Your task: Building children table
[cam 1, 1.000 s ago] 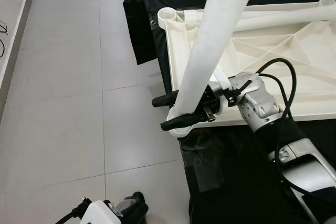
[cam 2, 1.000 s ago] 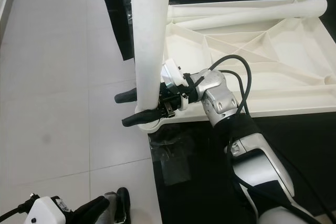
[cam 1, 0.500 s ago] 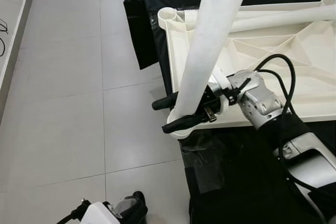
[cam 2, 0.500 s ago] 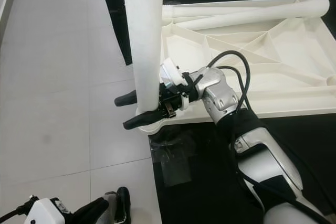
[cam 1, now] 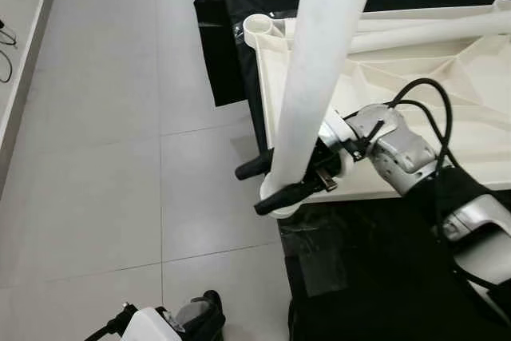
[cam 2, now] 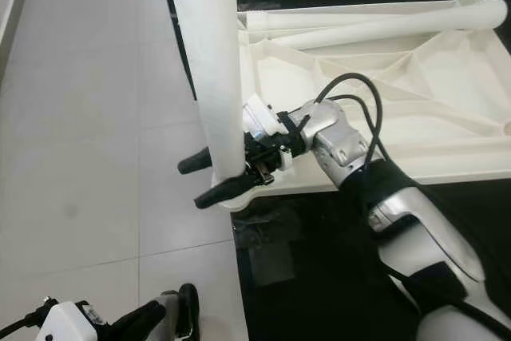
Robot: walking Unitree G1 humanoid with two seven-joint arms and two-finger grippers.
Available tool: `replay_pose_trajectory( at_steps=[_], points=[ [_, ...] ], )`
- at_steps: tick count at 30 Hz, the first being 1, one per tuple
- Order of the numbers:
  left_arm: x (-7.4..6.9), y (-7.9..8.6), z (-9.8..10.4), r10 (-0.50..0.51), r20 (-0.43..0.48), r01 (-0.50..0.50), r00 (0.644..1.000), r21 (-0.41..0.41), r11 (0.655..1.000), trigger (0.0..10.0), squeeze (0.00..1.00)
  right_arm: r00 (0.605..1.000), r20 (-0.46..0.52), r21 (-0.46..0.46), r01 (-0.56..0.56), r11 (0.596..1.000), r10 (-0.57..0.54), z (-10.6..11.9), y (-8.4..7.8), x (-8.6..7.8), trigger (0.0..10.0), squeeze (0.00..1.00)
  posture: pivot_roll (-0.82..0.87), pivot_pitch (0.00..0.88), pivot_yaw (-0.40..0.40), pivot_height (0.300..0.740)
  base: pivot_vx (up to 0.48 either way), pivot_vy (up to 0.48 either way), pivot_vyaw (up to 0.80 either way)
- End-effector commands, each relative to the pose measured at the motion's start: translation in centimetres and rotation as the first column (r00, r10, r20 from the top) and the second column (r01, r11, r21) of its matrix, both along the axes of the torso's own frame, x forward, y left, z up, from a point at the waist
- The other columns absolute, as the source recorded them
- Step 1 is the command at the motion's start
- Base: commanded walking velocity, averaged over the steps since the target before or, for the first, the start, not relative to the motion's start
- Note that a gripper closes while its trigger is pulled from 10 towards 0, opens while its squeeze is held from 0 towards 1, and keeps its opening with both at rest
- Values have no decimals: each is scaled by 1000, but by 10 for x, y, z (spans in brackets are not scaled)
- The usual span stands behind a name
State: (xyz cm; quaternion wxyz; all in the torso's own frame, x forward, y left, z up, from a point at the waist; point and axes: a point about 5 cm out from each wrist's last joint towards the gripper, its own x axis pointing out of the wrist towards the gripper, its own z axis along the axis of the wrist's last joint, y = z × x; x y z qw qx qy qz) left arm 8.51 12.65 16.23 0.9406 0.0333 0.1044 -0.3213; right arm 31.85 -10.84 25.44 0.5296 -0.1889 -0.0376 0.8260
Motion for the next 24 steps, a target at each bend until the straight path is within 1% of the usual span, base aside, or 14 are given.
replay_pose_trajectory(
  at_steps=[1,3,4,5,12,14,15,16,17,18,19,20,24],
  points=[
    [-2,1,-1,-6,-19,7,1000,13,1000,2824,0,992,-125,-140,-24,990,6,-39,-6,-8,10000,0,222,366,21,740,0,0,0],
    [-1,1,-1,-8,-19,8,1000,13,1000,2784,0,989,-145,-147,-39,988,18,-43,-10,-13,10000,0,220,366,21,740,0,0,0],
    [-1,1,-1,-8,-19,8,1000,13,1000,2784,0,989,-145,-147,-39,988,18,-43,-10,-13,10000,0,220,366,21,740,0,0,0],
    [0,1,-1,-8,-18,8,1000,12,1000,2784,0,983,-182,-127,-60,990,36,-46,-10,-19,10000,0,221,364,23,740,0,0,0],
    [0,1,-1,-8,-16,8,1000,14,1000,2784,0,976,-213,-102,-74,992,51,-51,-9,-23,10000,0,222,362,24,740,0,0,0],
    [1,1,-1,-7,-14,7,1000,14,1000,2784,0,982,-184,-59,-57,997,45,-50,-6,-19,10000,0,217,358,20,740,0,0,0],
    [1,1,-1,-7,-14,7,1000,14,1000,2784,0,982,-184,-59,-57,997,45,-50,-6,-19,10000,0,217,358,20,740,0,0,0],
    [1,1,-1,-6,-14,6,1000,14,1000,2784,0,987,-155,-33,-42,999,36,-49,-4,-16,10000,0,213,356,19,740,0,0,0],
    [1,1,-1,-6,-14,6,1000,14,1000,2784,0,987,-155,-33,-42,999,36,-49,-4,-16,10000,0,213,356,19,740,0,0,0],
    [2,1,-1,-5,-13,5,1000,12,1000,2784,0,993,-110,-29,-33,999,30,-48,-4,-14,10000,0,206,355,19,740,0,0,0],
    [2,1,-1,-5,-13,5,1000,12,1000,2784,0,993,-110,-29,-33,999,30,-48,-4,-14,10000,0,206,355,19,740,0,0,0],
    [3,1,-1,-5,-13,5,1000,12,1000,2784,0,996,-81,-32,-30,999,27,-48,-4,-13,10000,0,205,354,19,740,0,0,0],
    [5,0,-1,-9,-12,9,1000,10,1000,2784,0,998,-35,-49,-48,998,46,-44,-8,-17,10000,0,194,349,17,740,0,0,0]
  ],
)
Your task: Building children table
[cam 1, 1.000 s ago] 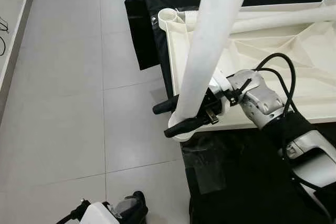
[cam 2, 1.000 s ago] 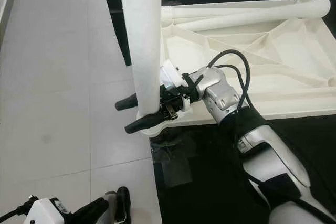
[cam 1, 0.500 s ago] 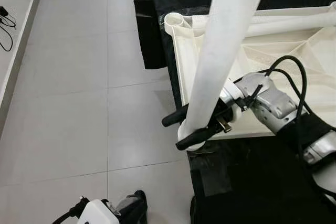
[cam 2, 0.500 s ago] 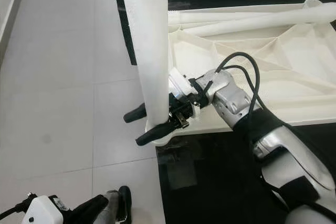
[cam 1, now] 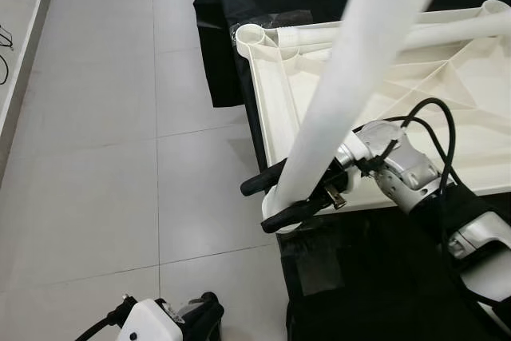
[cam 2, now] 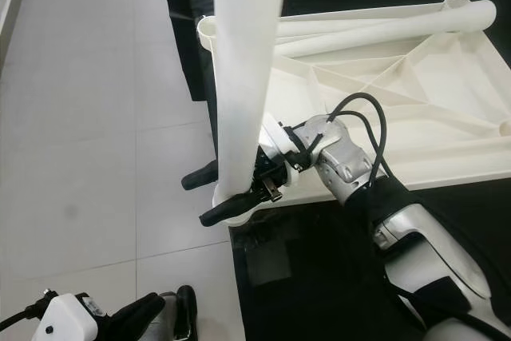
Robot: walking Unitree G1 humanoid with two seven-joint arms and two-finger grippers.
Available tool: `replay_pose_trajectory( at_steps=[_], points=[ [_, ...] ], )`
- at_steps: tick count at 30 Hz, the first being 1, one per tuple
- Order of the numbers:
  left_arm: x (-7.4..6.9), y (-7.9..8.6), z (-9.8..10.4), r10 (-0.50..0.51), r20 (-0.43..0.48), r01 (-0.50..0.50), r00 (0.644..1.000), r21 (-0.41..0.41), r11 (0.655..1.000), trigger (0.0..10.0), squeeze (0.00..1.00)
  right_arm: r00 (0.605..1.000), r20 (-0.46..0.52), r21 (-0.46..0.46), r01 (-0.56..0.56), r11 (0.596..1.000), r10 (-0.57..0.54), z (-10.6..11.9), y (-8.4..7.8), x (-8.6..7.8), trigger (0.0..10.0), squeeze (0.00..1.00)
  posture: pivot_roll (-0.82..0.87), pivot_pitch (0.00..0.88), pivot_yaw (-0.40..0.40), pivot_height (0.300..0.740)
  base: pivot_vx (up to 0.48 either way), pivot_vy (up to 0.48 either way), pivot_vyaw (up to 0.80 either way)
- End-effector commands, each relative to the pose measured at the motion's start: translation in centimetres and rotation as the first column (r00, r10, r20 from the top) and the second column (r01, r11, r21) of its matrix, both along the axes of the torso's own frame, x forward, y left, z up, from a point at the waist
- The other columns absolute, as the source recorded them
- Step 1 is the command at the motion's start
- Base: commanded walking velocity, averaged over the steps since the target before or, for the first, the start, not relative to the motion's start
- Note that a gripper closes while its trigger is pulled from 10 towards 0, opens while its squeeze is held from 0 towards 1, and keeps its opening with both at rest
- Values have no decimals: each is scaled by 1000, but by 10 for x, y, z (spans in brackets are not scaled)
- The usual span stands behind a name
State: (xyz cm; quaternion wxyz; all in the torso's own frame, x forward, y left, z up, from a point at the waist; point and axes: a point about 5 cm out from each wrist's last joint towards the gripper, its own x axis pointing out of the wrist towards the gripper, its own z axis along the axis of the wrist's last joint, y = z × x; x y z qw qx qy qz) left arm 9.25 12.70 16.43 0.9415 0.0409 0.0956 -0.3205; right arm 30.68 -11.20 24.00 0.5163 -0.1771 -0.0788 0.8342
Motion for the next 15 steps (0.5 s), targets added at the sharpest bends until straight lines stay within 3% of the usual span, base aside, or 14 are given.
replay_pose_trajectory(
  at_steps=[1,15],
  points=[
    [-2,-1,-3,-9,-34,9,999,1,1000,2784,0,999,-53,-126,-4,992,-3,-30,-4,-5,10000,0,194,349,17,740,0,0,0],
    [0,-1,-2,-6,-30,7,1000,3,1000,2784,0,1000,5,-246,-4,969,6,-38,-6,-3,10000,0,190,337,14,740,0,0,0]
  ],
)
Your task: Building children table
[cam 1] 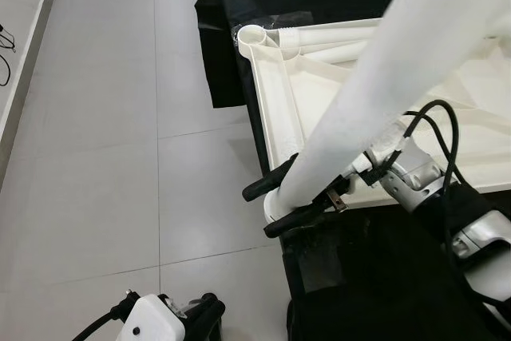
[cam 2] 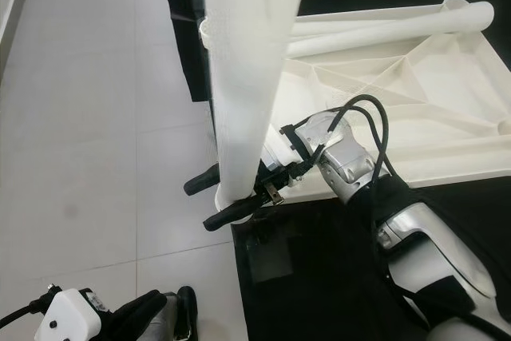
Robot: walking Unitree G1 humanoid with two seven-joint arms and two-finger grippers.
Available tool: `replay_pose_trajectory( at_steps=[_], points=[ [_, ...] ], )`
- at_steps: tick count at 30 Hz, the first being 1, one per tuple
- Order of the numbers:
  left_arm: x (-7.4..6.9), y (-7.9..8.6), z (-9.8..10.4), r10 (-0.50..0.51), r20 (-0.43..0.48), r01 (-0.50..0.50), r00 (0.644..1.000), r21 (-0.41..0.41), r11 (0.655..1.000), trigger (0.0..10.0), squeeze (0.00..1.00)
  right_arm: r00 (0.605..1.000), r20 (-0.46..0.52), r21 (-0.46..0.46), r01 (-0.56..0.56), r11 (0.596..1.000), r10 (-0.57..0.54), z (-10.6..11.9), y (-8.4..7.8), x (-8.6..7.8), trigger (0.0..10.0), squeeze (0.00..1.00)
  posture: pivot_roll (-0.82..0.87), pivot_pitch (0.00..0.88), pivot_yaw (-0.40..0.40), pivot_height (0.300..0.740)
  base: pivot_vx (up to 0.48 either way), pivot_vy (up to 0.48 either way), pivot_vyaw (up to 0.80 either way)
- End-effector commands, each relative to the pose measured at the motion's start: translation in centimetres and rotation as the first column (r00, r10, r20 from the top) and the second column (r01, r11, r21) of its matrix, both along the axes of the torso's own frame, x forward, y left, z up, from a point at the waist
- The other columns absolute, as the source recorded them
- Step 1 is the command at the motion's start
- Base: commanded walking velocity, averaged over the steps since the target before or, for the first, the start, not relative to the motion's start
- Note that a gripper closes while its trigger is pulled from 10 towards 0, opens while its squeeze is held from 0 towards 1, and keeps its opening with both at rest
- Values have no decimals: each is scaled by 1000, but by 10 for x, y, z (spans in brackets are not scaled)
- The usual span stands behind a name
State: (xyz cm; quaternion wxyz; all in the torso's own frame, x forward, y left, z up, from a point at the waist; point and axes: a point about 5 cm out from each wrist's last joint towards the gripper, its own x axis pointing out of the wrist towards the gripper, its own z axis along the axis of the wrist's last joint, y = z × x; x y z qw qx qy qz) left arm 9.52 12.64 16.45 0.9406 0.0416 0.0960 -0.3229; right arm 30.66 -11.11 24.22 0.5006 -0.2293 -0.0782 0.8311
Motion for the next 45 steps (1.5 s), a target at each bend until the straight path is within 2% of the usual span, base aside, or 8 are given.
replay_pose_trajectory(
  at_steps=[1,12,15,23,26,27,41,45],
  points=[
    [-2,-1,-2,-1,-29,1,1000,2,1000,2784,0,996,-80,-188,12,982,-28,-40,-7,-3,10000,0,190,337,14,740,0,0,0],
    [-1,-4,-3,-4,-30,4,1000,-3,1000,2824,0,1000,-31,-255,-8,967,0,-50,-4,-5,10000,0,181,330,8,740,0,0,0],
    [-1,-4,-3,-4,-30,4,1000,-6,1000,2824,0,998,-64,-228,-9,974,-5,-46,-2,-5,10000,0,176,326,4,740,0,0,0],
    [0,-6,-3,-3,-29,3,1000,-13,1000,2824,0,976,-213,-46,44,998,-53,-27,3,2,10000,0,172,319,-2,740,0,0,0],
    [0,-6,-3,-3,-29,3,1000,-13,1000,2824,0,976,-213,-46,44,998,-53,-27,3,2,10000,0,172,319,-2,740,0,0,0],
    [0,-7,-3,-4,-30,3,1000,-14,1000,2863,0,965,-252,15,79,997,-73,-22,3,7,10000,0,168,316,-3,740,0,0,0],
    [2,-9,-3,-4,-30,3,1000,-21,1000,2902,0,956,-255,87,171,981,-144,-19,3,18,10000,0,158,319,-5,740,0,0,0],
    [3,-9,-3,-2,-26,2,1000,-18,1000,3098,0,971,-168,37,182,983,-173,-29,3,12,10000,0,157,322,-6,740,0,0,0]
  ],
)
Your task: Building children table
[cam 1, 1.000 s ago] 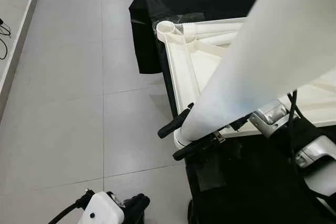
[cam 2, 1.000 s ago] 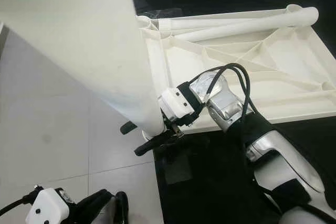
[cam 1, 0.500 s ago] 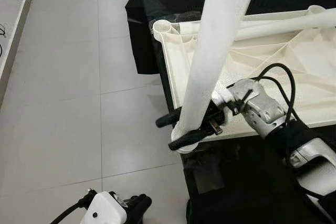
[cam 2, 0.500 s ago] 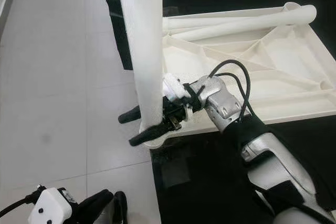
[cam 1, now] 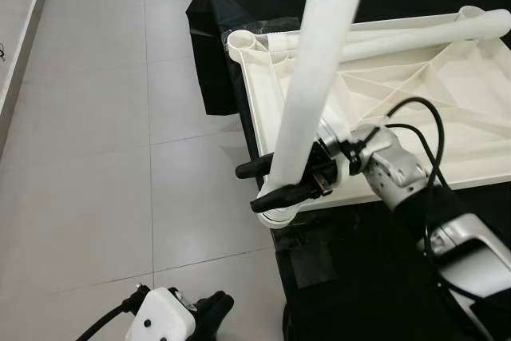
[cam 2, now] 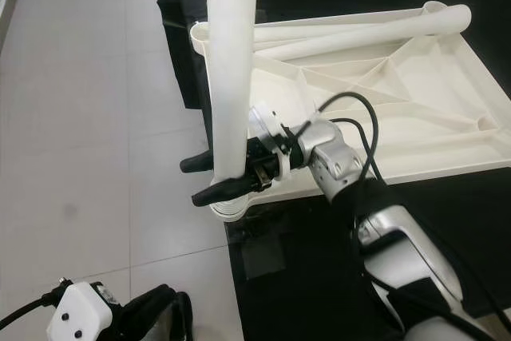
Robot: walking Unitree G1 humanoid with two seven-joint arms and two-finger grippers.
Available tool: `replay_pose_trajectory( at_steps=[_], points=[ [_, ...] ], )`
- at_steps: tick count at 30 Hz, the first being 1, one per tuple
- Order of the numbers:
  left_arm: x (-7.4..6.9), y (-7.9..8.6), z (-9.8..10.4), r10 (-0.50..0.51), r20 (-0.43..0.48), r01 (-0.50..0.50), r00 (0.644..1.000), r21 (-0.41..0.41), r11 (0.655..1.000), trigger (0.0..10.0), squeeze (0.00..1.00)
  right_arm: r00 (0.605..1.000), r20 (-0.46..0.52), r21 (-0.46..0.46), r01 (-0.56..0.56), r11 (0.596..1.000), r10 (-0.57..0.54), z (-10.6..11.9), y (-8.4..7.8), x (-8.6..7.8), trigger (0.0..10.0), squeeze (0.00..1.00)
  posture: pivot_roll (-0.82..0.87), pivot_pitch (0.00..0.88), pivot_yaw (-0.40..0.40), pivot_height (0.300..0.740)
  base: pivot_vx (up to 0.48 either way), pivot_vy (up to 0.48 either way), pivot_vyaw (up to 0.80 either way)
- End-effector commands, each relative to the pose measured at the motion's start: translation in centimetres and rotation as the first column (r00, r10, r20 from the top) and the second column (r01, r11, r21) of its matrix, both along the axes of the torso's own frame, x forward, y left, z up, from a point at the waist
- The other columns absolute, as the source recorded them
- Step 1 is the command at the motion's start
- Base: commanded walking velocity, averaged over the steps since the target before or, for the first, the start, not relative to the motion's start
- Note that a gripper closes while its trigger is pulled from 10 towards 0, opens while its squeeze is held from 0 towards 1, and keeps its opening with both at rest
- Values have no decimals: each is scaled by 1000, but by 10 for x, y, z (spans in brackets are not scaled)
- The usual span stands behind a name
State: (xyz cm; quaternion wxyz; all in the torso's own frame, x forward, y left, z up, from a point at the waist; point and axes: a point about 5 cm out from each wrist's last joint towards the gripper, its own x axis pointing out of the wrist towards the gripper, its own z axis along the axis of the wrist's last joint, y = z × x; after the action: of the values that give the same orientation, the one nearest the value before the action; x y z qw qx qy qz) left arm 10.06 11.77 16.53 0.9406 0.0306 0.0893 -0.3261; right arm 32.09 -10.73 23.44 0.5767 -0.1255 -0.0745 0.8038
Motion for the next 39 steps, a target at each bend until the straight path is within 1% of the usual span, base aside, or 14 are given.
replay_pose_trajectory(
  at_steps=[1,2,3,4,5,9,15,20,25,30,32,36,39],
  points=[
    [-3,0,-4,2,-31,-2,1000,7,1000,3098,0,999,4,-89,32,996,-32,-21,-1,-3,10000,0,157,322,-6,740,0,0,0],
    [-3,0,-4,2,-31,-2,1000,7,1000,3098,0,999,4,-89,32,996,-32,-21,-1,-3,10000,0,157,322,-6,740,0,0,0],
    [-3,0,-4,3,-31,-3,1000,8,1000,3176,0,999,27,-112,41,993,-38,-23,-3,-3,10000,0,153,322,-6,740,0,0,0],
    [-3,0,-4,3,-31,-3,1000,8,1000,3176,0,999,27,-112,41,993,-38,-23,-3,-3,10000,0,153,322,-6,740,0,0,0],
    [-3,0,-4,4,-31,-3,1000,8,1000,3176,0,998,45,-131,47,990,-42,-23,-6,-3,10000,0,151,322,-5,740,0,0,0],
    [-3,1,-3,3,-31,-2,1000,9,1000,3137,0,997,62,-138,52,989,-44,-23,-9,-5,10000,0,151,321,-2,740,0,0,0],
    [-2,0,-3,2,-31,-1,1000,9,1000,3137,0,997,56,-129,52,990,-45,-25,-9,-7,10000,0,154,321,-1,740,0,0,0],
    [-2,0,-3,2,-28,-2,1000,8,1000,3176,0,996,72,-127,56,990,-47,-29,-4,-10,10000,0,154,322,-4,740,0,0,0],
    [-2,0,-2,5,-26,-5,1000,7,1000,3255,0,994,104,-178,56,982,-38,-32,-3,-12,10000,0,153,322,-4,740,0,0,0],
    [-1,0,-2,5,-26,-5,1000,7,1000,3255,0,993,109,-188,60,980,-39,-33,-4,-12,10000,0,153,322,-4,740,0,0,0],
    [-1,0,-2,5,-26,-5,1000,8,1000,3294,0,990,131,-210,74,975,-47,-33,-6,-11,10000,0,154,322,-3,740,0,0,0],
    [0,0,-2,6,-25,-6,1000,10,1000,3294,0,988,146,-223,78,972,-45,-30,-7,-11,10000,0,153,321,-3,740,0,0,0],
    [0,0,-2,6,-25,-6,1000,10,1000,3294,0,989,137,-213,77,974,-48,-29,-7,-10,10000,0,152,320,-4,740,0,0,0]
  ],
)
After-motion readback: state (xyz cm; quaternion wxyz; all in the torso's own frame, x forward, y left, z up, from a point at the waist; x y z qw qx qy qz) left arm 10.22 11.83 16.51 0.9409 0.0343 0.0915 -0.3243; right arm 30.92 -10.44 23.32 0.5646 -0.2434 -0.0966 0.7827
